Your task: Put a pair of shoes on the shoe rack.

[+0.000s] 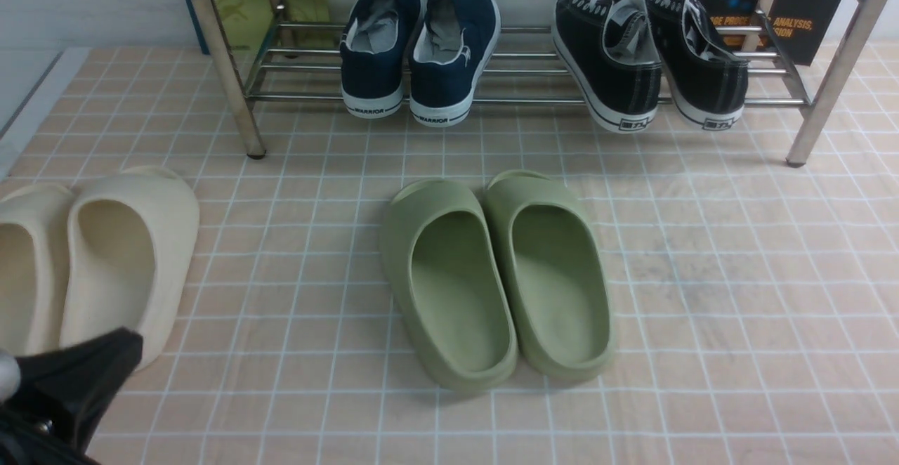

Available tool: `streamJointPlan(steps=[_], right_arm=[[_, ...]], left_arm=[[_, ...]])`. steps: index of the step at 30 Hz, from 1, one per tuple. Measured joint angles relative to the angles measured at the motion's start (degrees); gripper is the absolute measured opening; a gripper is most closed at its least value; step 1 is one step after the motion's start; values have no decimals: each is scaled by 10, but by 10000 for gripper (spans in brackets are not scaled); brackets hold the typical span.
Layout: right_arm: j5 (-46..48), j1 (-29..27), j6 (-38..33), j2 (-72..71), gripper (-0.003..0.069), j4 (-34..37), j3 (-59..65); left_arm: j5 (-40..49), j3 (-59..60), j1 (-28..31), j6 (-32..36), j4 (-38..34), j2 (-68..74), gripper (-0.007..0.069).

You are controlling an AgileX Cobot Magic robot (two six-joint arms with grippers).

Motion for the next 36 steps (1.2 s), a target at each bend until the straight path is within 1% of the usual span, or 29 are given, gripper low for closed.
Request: streamJointPlan(steps=[7,10,21,22,26,30,31,33,36], right_arm=[[0,0,0,0,238,0,0],[0,0,0,0,238,0,0],[0,0,0,0,238,0,0],[1,0,0,0,238,0,0],[0,0,0,0,238,-1,0],[0,0,0,0,238,-1,0],[0,0,0,0,238,-1,0],[0,0,0,0,238,-1,0],[0,0,0,0,238,-1,0]], left_arm=[[128,7,0,0,-1,0,34],[141,14,0,0,0,-13,34],[132,143,0,0,31,-167,37],[121,171,0,0,36,-192,38],[63,185,4,0,58,-220,38],[41,190,26,0,72,-224,41],[39,190,40,0,72,-224,41],[35,191,68,0,62,-224,42],[29,191,106,0,-11,-224,43]])
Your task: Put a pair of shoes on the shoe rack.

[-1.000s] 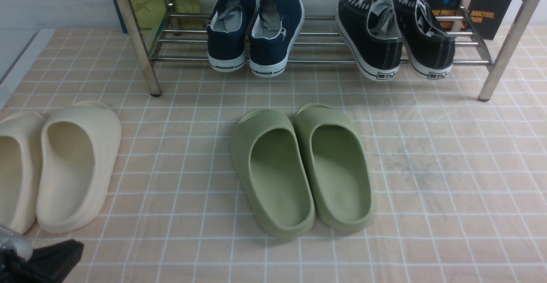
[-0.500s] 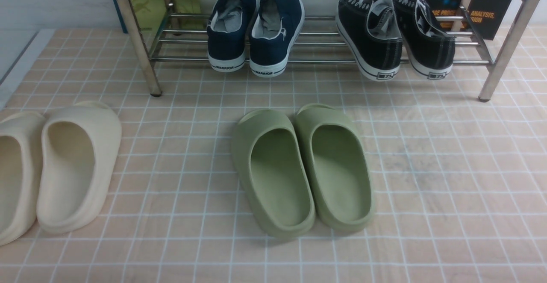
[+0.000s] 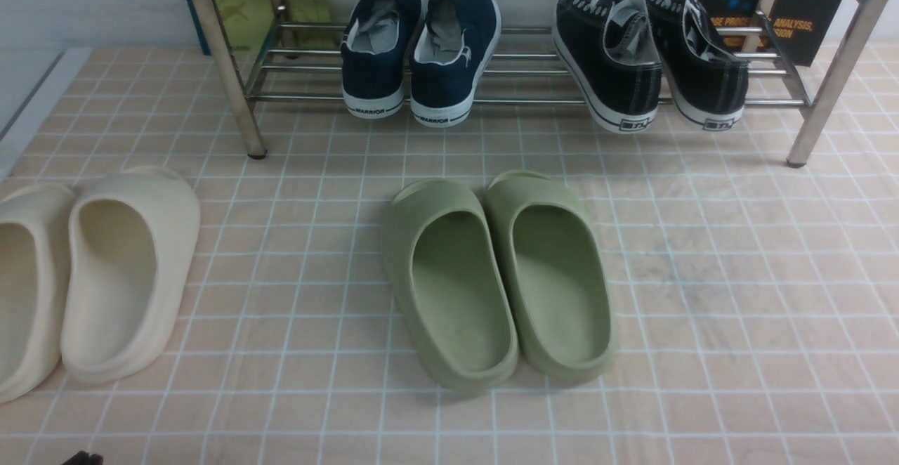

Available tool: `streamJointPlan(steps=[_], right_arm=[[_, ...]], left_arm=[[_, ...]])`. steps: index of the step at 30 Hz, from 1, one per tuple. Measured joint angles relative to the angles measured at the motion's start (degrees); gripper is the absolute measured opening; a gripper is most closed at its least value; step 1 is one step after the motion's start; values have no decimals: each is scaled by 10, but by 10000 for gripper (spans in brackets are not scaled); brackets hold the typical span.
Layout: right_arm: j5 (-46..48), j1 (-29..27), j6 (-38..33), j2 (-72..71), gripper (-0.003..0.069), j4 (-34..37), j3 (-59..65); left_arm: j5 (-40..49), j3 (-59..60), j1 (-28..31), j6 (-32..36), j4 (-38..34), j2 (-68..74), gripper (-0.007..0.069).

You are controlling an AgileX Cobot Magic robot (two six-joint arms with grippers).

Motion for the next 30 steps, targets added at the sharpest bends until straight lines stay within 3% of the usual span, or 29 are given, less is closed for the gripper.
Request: streamJointPlan(steps=[6,10,16,30], right_arm=[[0,0,0,0,238,0,0],[0,0,0,0,238,0,0],[0,0,0,0,238,0,0],[0,0,0,0,238,1,0]], left_arm=[[-4,0,72,29,-131,0,24],[-4,0,99,77,-142,0,3],[-3,0,99,86,-146,0,2],[-2,0,99,-7,-147,0,2]])
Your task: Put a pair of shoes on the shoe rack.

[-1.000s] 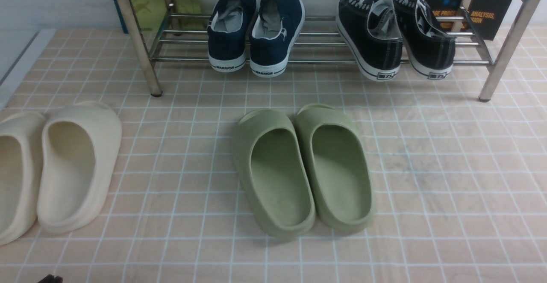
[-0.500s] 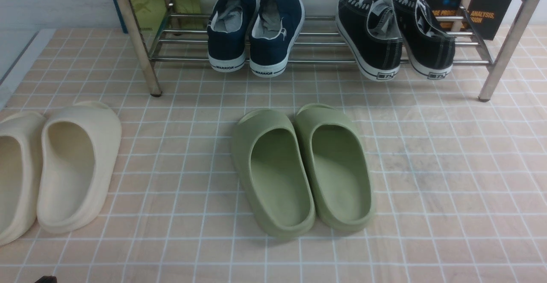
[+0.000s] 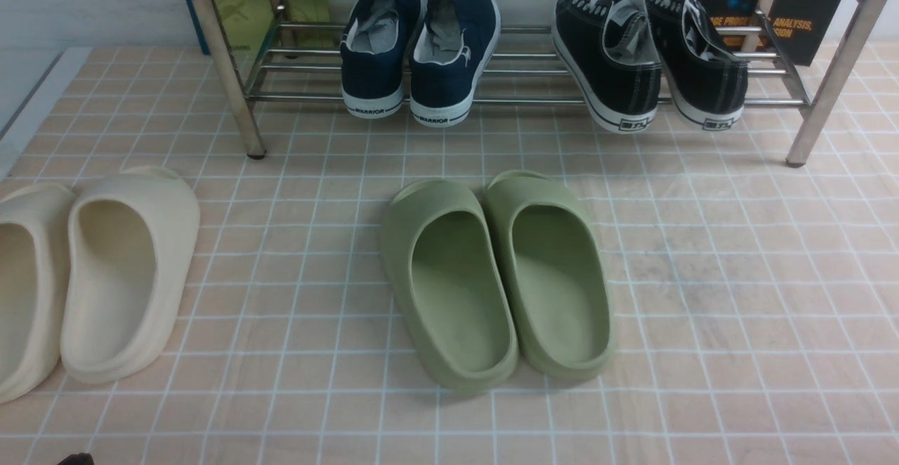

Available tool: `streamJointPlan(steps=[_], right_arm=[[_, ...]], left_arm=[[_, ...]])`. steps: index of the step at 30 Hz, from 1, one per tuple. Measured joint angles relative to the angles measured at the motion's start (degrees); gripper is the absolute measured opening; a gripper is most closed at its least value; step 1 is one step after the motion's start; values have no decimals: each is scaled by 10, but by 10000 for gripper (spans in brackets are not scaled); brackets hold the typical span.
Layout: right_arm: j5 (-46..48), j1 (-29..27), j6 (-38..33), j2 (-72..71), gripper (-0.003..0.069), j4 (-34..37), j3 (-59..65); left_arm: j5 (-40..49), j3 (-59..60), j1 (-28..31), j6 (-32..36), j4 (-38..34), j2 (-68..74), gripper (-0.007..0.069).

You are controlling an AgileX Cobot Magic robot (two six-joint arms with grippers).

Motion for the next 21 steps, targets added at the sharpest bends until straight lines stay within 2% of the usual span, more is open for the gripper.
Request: streamJointPlan(steps=[21], right_arm=[[0,0,0,0,238,0,0]], left_arm=[[2,-1,0,-3,-1,0,20]])
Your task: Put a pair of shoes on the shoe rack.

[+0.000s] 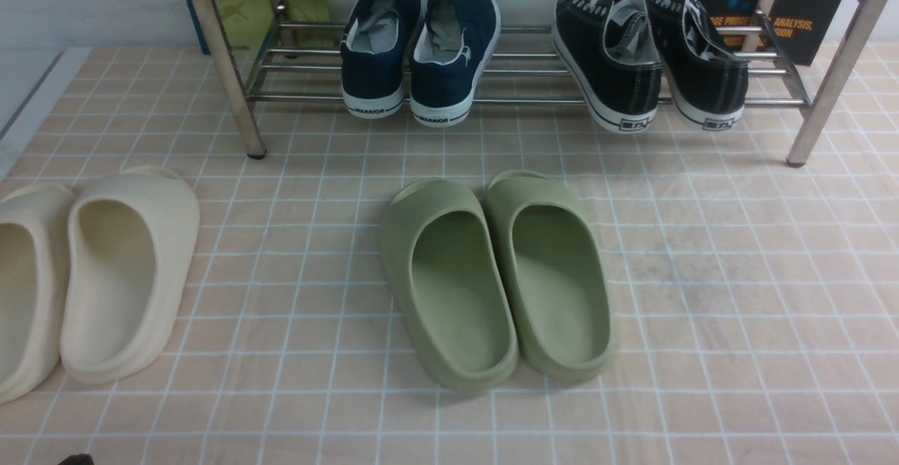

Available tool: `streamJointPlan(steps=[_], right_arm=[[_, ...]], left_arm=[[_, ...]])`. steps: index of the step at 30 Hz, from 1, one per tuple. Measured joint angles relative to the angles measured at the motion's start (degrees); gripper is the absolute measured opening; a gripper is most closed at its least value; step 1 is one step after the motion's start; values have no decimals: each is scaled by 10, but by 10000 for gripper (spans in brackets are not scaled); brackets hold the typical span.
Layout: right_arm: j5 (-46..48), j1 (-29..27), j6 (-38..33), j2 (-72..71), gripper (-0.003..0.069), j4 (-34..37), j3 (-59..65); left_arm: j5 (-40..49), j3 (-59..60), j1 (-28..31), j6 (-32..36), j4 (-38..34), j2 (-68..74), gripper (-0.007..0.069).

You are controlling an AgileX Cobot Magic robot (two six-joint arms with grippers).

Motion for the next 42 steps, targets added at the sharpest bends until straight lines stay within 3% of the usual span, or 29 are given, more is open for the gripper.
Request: streamJointPlan(steps=[42], right_arm=[[0,0,0,0,238,0,0]], left_arm=[[0,0,0,-1,0,0,50]])
